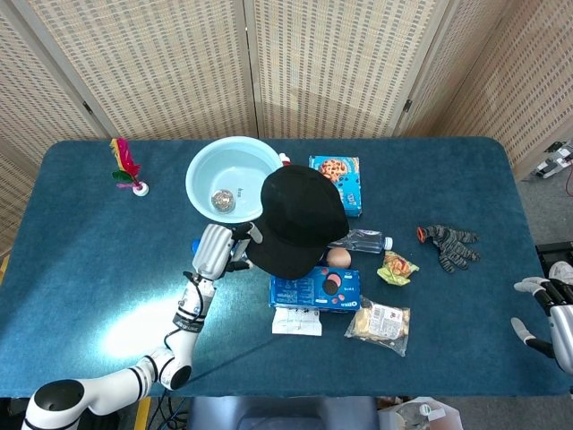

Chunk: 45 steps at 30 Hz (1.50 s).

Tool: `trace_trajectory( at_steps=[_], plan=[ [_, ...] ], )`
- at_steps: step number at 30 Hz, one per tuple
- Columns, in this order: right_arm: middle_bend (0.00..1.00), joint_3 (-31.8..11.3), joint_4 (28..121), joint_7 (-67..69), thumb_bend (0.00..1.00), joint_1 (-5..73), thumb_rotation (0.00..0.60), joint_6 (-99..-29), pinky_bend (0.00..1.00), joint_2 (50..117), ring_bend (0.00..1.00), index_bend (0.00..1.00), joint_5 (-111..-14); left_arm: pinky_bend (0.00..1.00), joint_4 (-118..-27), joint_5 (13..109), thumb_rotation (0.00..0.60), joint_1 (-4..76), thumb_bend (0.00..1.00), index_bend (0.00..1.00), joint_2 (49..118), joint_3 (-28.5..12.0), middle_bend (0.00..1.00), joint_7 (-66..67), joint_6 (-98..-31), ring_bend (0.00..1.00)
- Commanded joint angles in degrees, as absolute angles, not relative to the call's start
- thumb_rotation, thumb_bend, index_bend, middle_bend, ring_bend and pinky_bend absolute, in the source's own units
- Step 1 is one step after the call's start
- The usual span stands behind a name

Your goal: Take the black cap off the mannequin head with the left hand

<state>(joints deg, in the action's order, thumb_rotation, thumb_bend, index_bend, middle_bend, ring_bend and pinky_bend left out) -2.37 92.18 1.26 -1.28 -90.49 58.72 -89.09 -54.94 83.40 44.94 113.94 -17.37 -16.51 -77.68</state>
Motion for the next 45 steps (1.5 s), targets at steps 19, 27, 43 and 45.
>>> trace_trajectory(
  at_steps=[19, 27, 43, 45],
  plan=[
    [0.31, -2.38, 92.72, 0.95, 0.26, -1.25, 0.6, -90.59, 0.3, 58.46, 0.25, 0.37, -89.17, 1.0, -56.39, 85.08, 0.6, 46.02, 0.27, 0.71, 111.26, -17.17, 0.98, -16.11, -79.13, 1.0],
    [0.31, -2.29, 92.53, 1.25, 0.26, -1.32, 0.6, -90.58, 0.3, 58.52, 0.25, 0.37, -89.16, 1.0, -58.3, 85.49, 0.6, 46.09, 0.29, 0.71, 109.08, -16.05, 0.98, -13.93, -77.82, 1.0],
    [0.32, -2.33, 92.34, 1.36, 0.26, -1.14, 0.6, -90.38, 0.3, 58.75, 0.25, 0.37, -89.15, 1.0, -61.28, 83.91, 0.6, 45.79, 0.29, 0.72, 106.19, -18.12, 0.98, -15.49, -78.54, 1.0],
    [0.32, -2.33, 92.24, 1.47, 0.26, -1.15, 0.6, -90.35, 0.3, 58.82, 0.25, 0.37, -89.08, 1.0, -61.7, 83.74, 0.6, 45.66, 0.29, 0.72, 105.79, -18.16, 0.98, -15.26, -78.53, 1.0]
  ],
)
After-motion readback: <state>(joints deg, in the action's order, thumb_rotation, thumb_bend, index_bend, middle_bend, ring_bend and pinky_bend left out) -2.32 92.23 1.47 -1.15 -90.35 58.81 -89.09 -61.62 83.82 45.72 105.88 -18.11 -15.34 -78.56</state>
